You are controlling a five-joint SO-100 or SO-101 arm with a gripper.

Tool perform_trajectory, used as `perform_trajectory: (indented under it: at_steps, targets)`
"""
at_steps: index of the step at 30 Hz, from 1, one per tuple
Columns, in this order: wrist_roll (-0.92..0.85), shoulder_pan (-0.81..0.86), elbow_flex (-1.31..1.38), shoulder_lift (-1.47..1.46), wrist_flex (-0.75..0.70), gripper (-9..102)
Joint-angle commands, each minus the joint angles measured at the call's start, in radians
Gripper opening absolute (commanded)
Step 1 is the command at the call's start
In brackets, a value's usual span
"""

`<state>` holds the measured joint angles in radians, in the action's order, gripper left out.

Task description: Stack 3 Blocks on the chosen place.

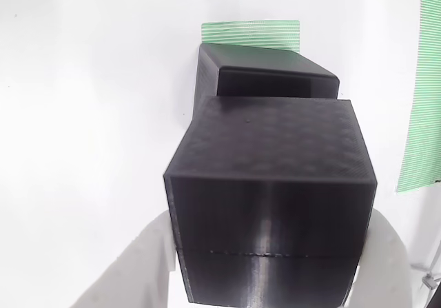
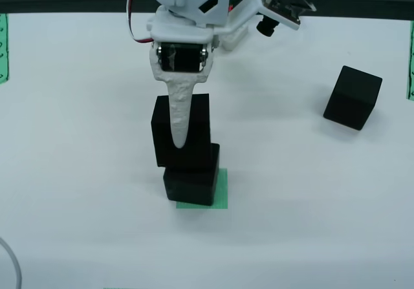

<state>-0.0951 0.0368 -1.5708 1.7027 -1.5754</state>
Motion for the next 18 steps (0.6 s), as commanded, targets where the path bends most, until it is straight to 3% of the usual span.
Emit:
perform_trajectory:
  at_steps: [1, 6, 12, 18]
  targets:
    - [-0.005, 0.014, 0.034, -0.003, 0.003, 23]
    - [-0.005, 0.015, 0.037, -0.012, 0.003, 24]
    - [-0.005, 0.017, 0.026, -0.017, 0.003, 36]
    - [-0.005, 0.018, 0.028, -0.025, 0.003, 38]
